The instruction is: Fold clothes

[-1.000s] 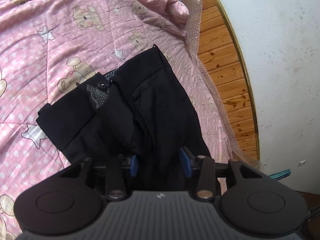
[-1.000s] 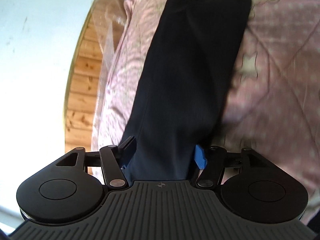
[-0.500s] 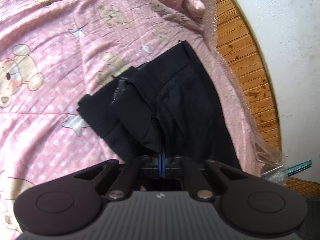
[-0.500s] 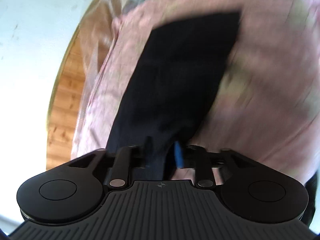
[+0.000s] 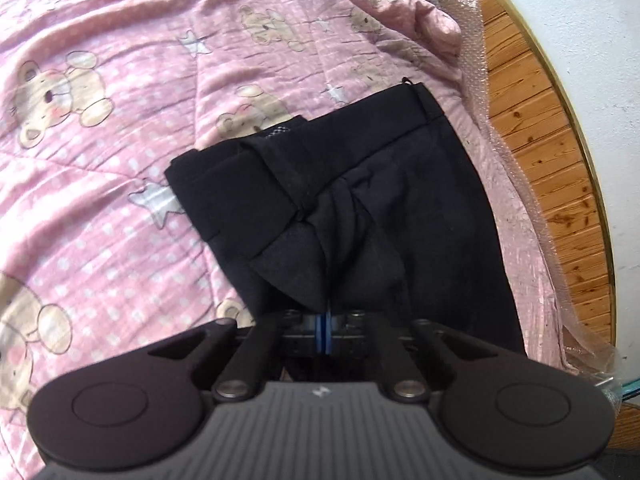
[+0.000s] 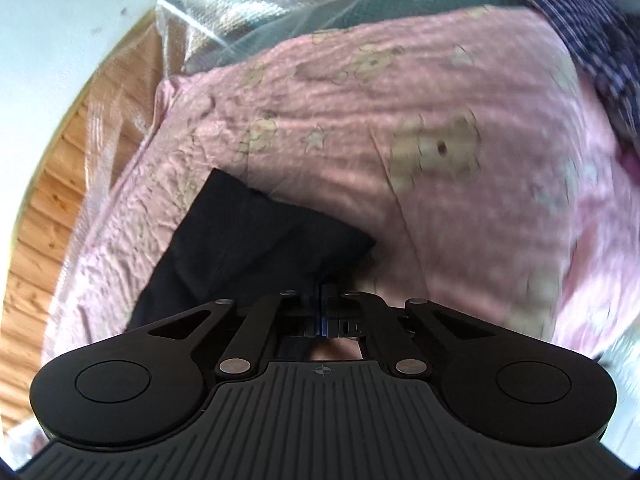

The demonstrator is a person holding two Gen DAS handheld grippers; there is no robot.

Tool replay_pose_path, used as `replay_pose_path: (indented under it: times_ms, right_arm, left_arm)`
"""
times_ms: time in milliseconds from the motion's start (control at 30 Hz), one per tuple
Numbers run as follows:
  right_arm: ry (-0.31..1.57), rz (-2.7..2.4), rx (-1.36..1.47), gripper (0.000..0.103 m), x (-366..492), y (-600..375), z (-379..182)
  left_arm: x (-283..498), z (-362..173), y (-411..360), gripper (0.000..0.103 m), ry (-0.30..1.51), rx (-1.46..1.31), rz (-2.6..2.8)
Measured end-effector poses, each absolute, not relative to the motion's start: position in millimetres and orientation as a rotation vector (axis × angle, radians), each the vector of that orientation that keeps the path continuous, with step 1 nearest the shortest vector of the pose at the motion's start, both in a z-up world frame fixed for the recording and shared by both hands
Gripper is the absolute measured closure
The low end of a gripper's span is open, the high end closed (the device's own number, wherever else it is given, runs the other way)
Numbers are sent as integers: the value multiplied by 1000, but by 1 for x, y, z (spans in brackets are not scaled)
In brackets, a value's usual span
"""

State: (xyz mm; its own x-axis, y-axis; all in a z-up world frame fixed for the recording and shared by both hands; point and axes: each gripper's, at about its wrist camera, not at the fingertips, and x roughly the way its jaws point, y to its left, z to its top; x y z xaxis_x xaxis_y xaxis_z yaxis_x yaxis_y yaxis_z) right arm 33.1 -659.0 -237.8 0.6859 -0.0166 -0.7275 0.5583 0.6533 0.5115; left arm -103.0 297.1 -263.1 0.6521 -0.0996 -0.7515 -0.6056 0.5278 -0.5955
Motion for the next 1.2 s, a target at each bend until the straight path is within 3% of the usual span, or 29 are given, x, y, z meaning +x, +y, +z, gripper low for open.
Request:
replay_pose_path:
  times_ms: [300,400,433,467,533,700,800,867,1000,1100,1133,1200]
  right_arm:
    - [849,-324,584,102,65,-677,-218]
    - [891,-400,459,85,78,-685,-207]
    - [888,-474,394,73,81,-690,-201]
    - [883,-544,336,61,84,-694,-194]
    - [848,-575,271,60,90,-697,-178]
    - [797,-394,98,49,127,-640,-139]
    - [794,-203,6,34,154,-559,-128]
    - [806,-61,-30,27,169,-487,-131]
    - [858,211,-83,26,190,-327,-140]
    - [858,477,-147,15,197,-208,-144]
    - [848,555,-184,14,198,-170,-145]
    - [821,666,-258,14,201,-105,-145]
  left_arm:
    - [-109,-259,291,98,814,-1024,447]
    - [-115,-250,292,90,818,-1045,502]
    - [-123,-245,292,80,819,-1040,530]
    - [-130,-239,292,59,819,-1035,559]
    - [-145,-227,291,34,820,-1014,618]
    - [-126,-183,306,33,783,-921,572]
    - [-72,-178,323,24,805,-877,455]
    - [-23,-183,336,20,838,-852,356]
    - [75,-194,363,17,900,-797,156]
    - [136,-207,378,17,956,-757,21]
    - [147,-216,379,20,985,-747,-13]
    - [152,-229,379,49,1009,-745,-128]
